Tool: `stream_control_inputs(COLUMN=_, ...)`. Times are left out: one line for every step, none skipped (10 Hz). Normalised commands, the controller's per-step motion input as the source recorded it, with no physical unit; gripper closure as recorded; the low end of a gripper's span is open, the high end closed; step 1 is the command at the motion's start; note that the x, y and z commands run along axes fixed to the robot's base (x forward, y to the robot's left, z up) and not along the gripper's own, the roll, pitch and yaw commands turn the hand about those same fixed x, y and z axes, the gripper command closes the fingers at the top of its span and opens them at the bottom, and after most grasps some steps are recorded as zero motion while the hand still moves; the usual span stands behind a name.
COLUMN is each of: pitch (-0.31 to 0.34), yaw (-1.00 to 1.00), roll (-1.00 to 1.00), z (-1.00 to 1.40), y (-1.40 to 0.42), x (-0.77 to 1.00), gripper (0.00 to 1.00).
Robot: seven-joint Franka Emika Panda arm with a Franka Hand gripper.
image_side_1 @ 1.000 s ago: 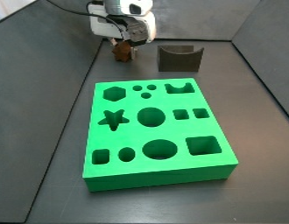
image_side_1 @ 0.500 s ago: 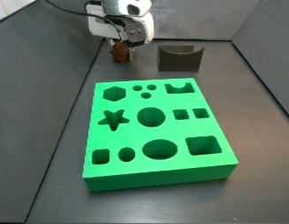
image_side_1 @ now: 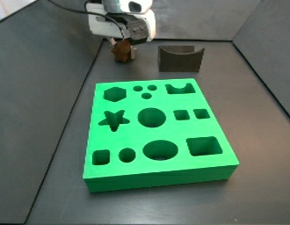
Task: Pick up the star object. Move up. Place the star object on the fixture. Regrasp the star object. Move to above the board. Insert the star object.
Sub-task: Move up, then place the star object on the fixture.
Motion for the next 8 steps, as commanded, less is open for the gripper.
stream_control_inputs(pitch=0.000, yaw=0.00, roll=0.00, z=0.83, y=0.00, x=0.00, gripper=1.00)
stream_control_inputs(pitch=-0.015, yaw=0.02, roll=0.01, z=0.87, y=0.05, x=0.01, gripper=1.00)
stream_control_inputs(pitch=0.020, yaw=0.02, roll=0.01, z=0.75, y=0.04, x=-0.02, gripper=1.00)
stream_control_inputs(pitch=0.038, yaw=0.01, roll=0.01, z=0.62, y=0.03, x=-0.02, gripper=1.00)
stream_control_inputs(pitch=0.052, yaw=0.00, roll=0.01, z=0.44, y=0.02, x=-0.01, gripper=1.00)
stream_control_inputs(pitch=0.053, yaw=0.00, roll=0.01, z=0.34, y=0.02, x=-0.02, gripper=1.00)
stream_control_inputs(pitch=0.000, yaw=0.00, roll=0.00, z=1.00, y=0.00, x=0.00, gripper=1.00)
stream_control_inputs(pitch=-0.003, yaw=0.00, roll=0.01, z=1.00, y=0.00, x=0.00, gripper=1.00)
